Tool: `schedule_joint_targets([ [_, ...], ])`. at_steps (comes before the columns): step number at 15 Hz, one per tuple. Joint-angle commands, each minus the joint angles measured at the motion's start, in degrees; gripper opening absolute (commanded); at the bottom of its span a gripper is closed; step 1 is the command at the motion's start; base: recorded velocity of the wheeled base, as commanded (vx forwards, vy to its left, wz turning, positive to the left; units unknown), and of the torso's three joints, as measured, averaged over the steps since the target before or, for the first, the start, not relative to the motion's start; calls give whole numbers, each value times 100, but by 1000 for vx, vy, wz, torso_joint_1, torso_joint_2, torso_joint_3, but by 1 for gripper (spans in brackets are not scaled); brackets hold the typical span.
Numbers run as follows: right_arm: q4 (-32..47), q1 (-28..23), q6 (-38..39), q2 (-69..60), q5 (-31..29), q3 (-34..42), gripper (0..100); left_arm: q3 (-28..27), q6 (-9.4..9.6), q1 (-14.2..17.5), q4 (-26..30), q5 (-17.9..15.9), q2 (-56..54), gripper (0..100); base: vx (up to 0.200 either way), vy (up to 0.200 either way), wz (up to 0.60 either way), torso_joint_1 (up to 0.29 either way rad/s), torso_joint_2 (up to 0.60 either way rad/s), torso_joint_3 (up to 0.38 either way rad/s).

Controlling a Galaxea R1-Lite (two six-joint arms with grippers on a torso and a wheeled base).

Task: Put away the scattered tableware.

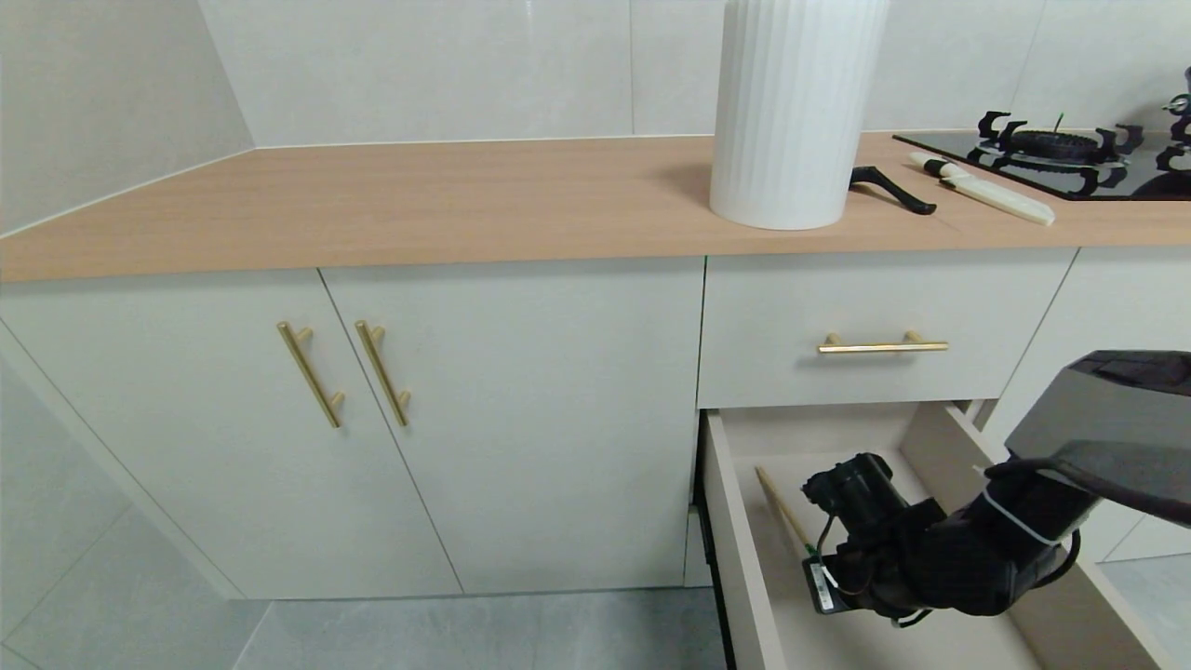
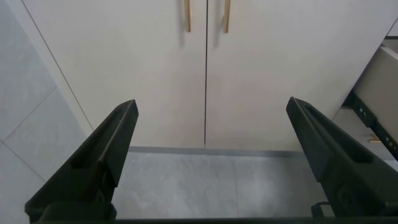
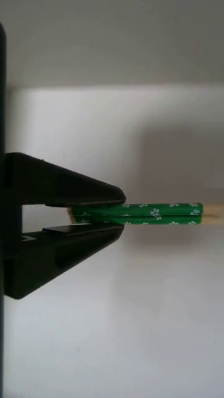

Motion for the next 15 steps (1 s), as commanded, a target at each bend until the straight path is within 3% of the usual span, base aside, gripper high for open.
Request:
schedule_joint_targets([
  [1, -115, 23, 1, 363, -12, 25, 0, 1, -2, 0, -2, 4, 1, 100, 0, 0, 0, 0, 0, 0],
  [10, -308, 40, 1, 635, -153, 16, 0, 1, -2, 0, -2, 4, 1, 100, 0, 0, 0, 0, 0, 0],
  [11, -308, 40, 10, 635, -153, 16, 100, 1, -2, 0, -2, 4, 1, 100, 0, 0, 0, 0, 0, 0],
  [15, -317, 40, 10, 627, -153, 7, 100, 1, -2, 0, -2, 4, 10, 100, 0, 0, 0, 0, 0, 0],
])
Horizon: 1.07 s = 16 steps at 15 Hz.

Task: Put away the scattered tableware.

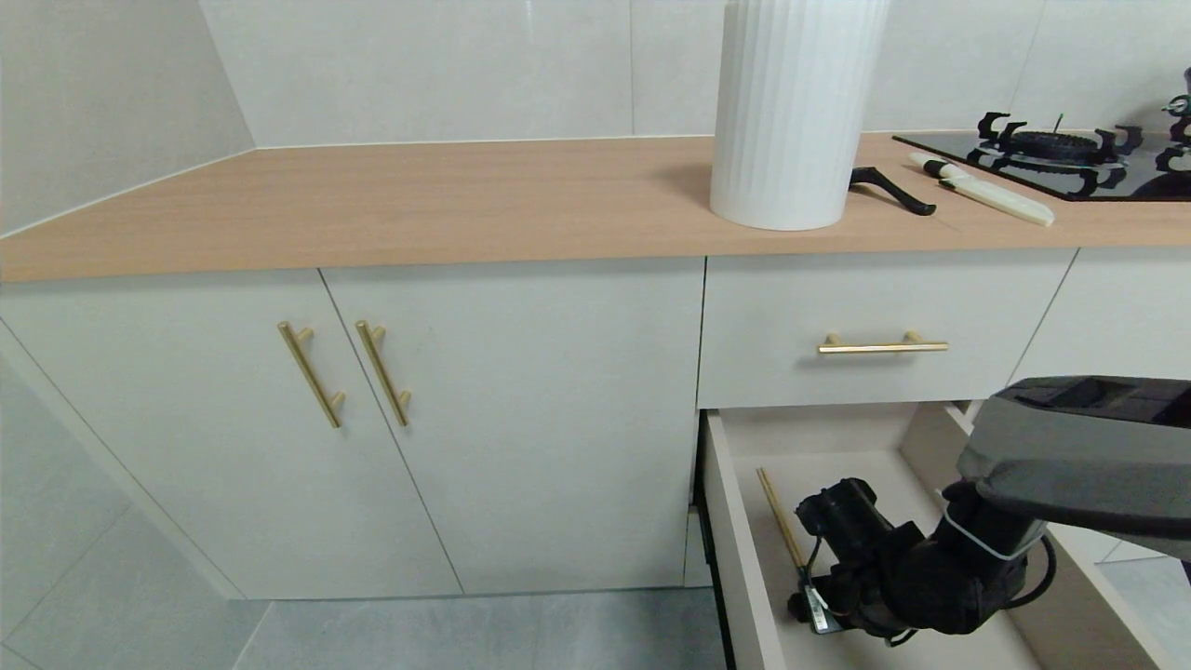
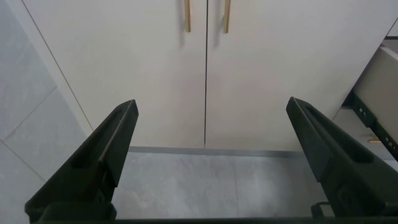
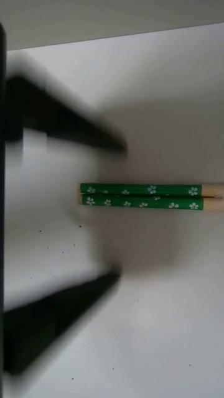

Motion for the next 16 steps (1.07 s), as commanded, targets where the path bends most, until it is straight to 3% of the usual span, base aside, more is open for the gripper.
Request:
schedule_joint_targets([
  [1, 15, 0, -3, -4, 6, -1, 100, 1, -2, 0, -4, 2, 1, 100, 0, 0, 0, 0, 0, 0],
  [4, 15, 0, -12, -153, -30, 25, 100, 1, -2, 0, -4, 2, 1, 100, 0, 0, 0, 0, 0, 0],
  [8, 111, -246, -83, -1911, 14, 421, 100, 1, -2, 0, -4, 2, 1, 100, 0, 0, 0, 0, 0, 0],
  [11, 524, -501, -513, -2632, 14, 465, 100, 1, -2, 0, -4, 2, 1, 100, 0, 0, 0, 0, 0, 0],
  [16, 560, -923, -1058, -3572, 50, 579, 100, 1, -2, 0, -4, 2, 1, 100, 0, 0, 0, 0, 0, 0],
])
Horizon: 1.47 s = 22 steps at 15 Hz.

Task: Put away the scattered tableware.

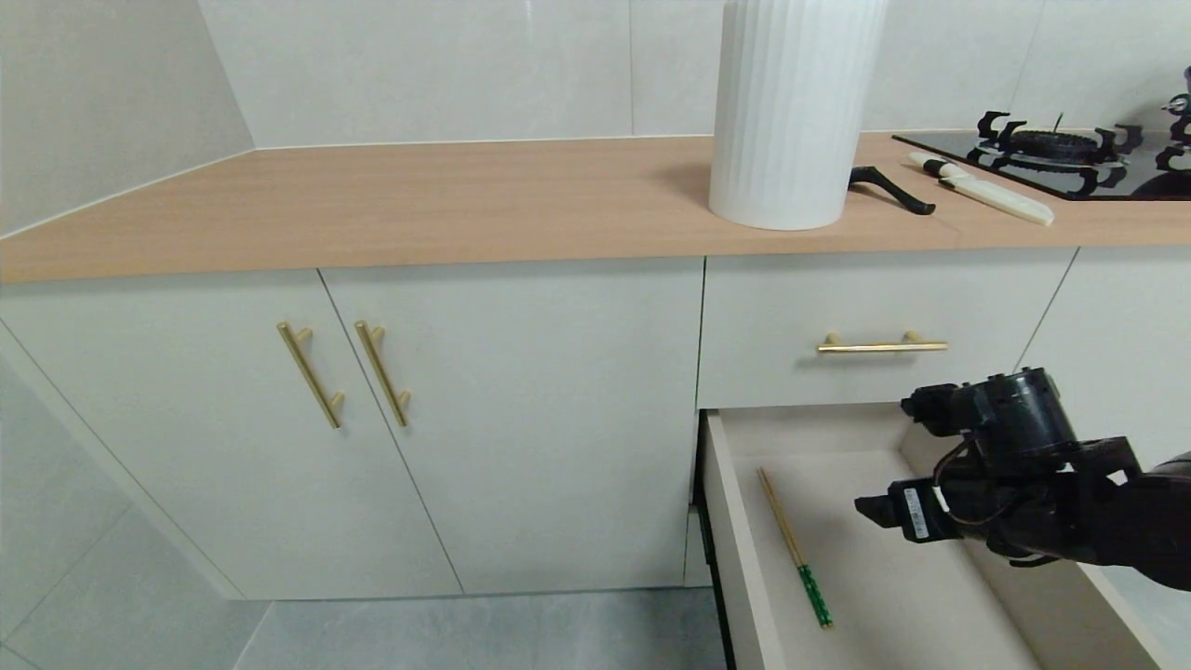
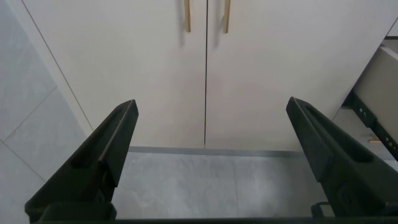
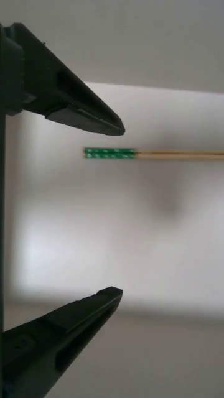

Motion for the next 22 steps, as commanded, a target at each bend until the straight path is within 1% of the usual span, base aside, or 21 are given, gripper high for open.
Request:
schedule_joint_targets([
  [1, -7, -78, -34, -496, 9, 66, 100, 1, -4, 0, -4, 2, 1, 100, 0, 0, 0, 27, -85, -27],
  [5, -7, -78, -43, -654, -17, 92, 100, 1, -4, 0, -4, 2, 1, 100, 0, 0, 0, 111, -265, -235],
  [8, -16, -78, -52, -681, -35, 92, 100, 1, -4, 0, -4, 2, 1, 100, 0, 0, 0, 69, -540, -276],
  [22, -51, -87, -78, -698, -43, 66, 100, 1, -4, 0, -4, 2, 1, 100, 0, 0, 0, 228, -486, -278],
])
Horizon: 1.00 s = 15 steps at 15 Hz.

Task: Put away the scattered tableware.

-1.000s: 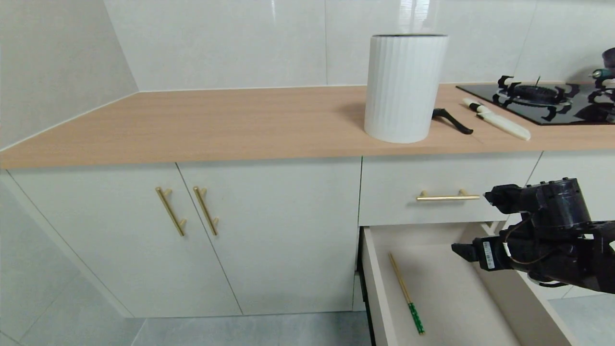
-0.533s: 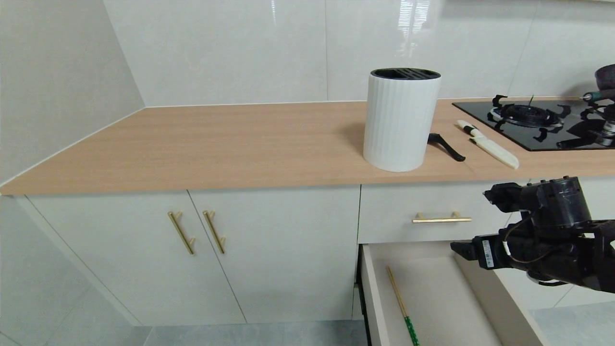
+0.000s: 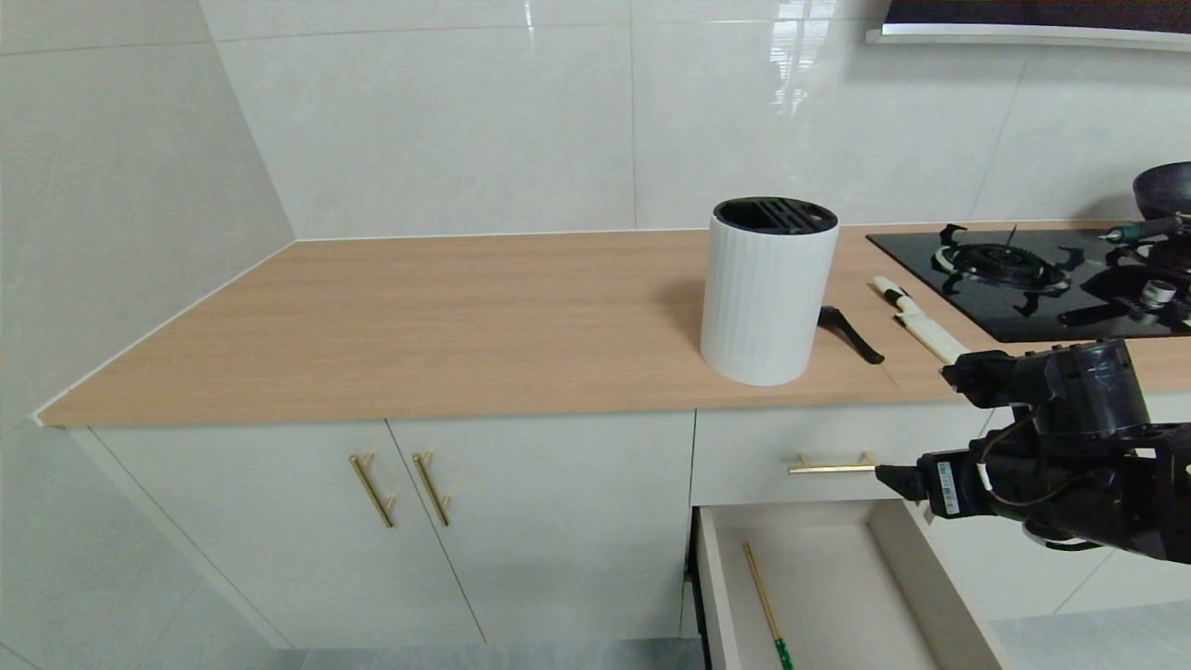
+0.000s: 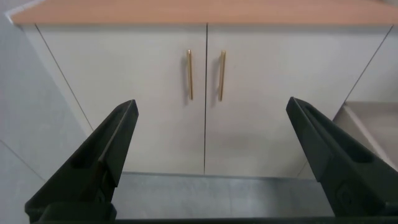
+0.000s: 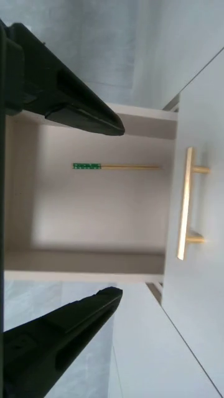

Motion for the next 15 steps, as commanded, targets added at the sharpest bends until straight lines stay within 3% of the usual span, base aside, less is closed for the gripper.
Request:
schedule_joint_targets([
  [1, 1, 2, -2, 6, 0, 0, 100, 1, -2, 0, 3, 2, 1, 100, 0, 0, 0, 242, -515, -281],
  [7, -52, -42, -11, -21, 9, 0, 100, 1, -2, 0, 3, 2, 1, 100, 0, 0, 0, 251, -541, -286],
  [10, -148, -332, -380, 49, 71, -167, 100, 1, -2, 0, 3, 2, 1, 100, 0, 0, 0, 199, -421, -214],
  [15, -201, -1351, -1110, 1359, 1679, -1916, 100, 1, -2, 0, 3, 2, 1, 100, 0, 0, 0, 20, -45, -23],
])
